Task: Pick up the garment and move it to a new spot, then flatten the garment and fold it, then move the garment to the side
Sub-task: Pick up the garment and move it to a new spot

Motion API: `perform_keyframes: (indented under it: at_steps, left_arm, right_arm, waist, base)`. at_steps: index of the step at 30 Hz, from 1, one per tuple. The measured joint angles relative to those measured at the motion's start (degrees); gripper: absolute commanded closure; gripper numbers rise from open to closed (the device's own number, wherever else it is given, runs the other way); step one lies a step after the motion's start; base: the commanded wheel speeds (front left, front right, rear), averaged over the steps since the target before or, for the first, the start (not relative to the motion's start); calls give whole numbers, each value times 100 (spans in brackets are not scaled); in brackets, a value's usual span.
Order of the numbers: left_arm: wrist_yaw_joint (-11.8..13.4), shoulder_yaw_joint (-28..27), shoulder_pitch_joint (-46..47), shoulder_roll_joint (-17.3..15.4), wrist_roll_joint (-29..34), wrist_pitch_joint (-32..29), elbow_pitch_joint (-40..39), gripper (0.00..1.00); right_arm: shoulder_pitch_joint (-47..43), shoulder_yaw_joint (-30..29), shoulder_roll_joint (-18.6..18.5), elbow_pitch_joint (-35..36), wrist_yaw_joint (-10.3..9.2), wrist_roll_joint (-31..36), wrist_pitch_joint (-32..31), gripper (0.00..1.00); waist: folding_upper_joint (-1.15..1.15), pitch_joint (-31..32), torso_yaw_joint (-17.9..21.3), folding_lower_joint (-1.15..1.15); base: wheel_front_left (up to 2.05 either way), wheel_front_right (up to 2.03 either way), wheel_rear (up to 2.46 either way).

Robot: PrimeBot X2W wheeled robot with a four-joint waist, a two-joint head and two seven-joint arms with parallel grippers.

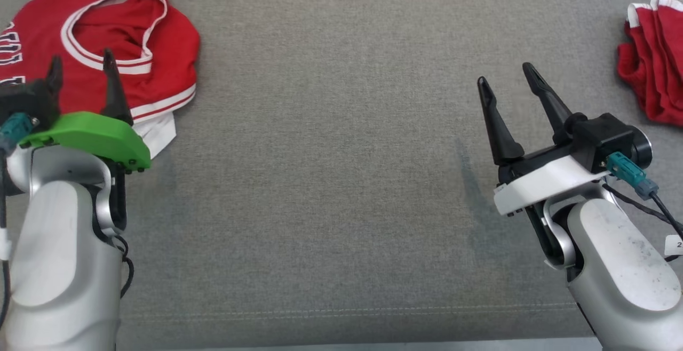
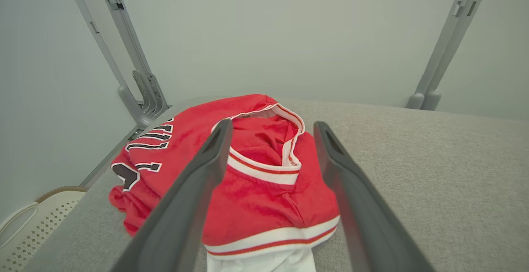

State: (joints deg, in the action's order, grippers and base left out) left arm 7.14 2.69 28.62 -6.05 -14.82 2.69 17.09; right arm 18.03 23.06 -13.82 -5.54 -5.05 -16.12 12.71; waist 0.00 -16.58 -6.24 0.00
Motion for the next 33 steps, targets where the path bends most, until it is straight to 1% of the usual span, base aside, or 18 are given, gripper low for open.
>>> perform_keyframes:
  at_steps: [6,13,17,18,22,27,28,29,30,31,33]
  left_arm:
    - [0,-250,568,-74,-10,-528,609,0]
    - [0,-500,1048,-191,-10,-934,1252,0]
    - [0,-734,1382,-210,82,-1026,1653,0]
    - [0,-881,1479,-233,148,-1027,1773,0]
    - [0,-1089,1601,-304,280,-1026,2037,0]
    - [-1,-1279,1829,-309,477,-972,2287,0]
    - [-1,-1303,1857,-305,495,-934,2330,8]
    - [0,-1308,1876,-297,503,-880,2368,41]
    - [0,-1318,1890,-288,522,-816,2419,84]
    - [-1,-1318,1896,-283,560,-781,2469,100]
    - [0,-1312,1896,-266,579,-722,2565,100]
  right_arm:
    - [194,-113,-96,124,0,15,-14,0]
    - [399,-164,-107,154,48,15,-11,0]
    - [451,-226,-138,155,47,15,-4,0]
    - [490,-225,-142,155,47,15,4,0]
    - [526,-224,-136,154,48,16,38,0]
    - [529,-236,-135,134,48,16,45,0]
    - [529,-242,-133,123,48,16,46,0]
    - [529,-257,-131,99,48,15,57,0]
    - [529,-267,-131,68,48,15,65,0]
    - [529,-270,-126,38,48,15,73,0]
    - [529,-269,-89,-11,48,15,96,0]
  waist:
    - [0,-431,391,0]
    - [0,-925,789,0]
    - [0,-1214,985,0]
    - [0,-1306,1039,0]
    - [0,-1438,1117,0]
    - [0,-1508,1149,0]
    - [0,-1510,1146,0]
    - [0,-1506,1141,0]
    - [0,-1496,1134,0]
    - [0,-1482,1127,0]
    - [0,-1441,1113,0]
  base:
    - [0,0,0]
    - [0,0,0]
    - [0,0,0]
    - [0,0,0]
    - [0,0,0]
    - [0,0,0]
    - [0,0,0]
    - [0,0,0]
    - [0,0,0]
    - [0,0,0]
    - [0,0,0]
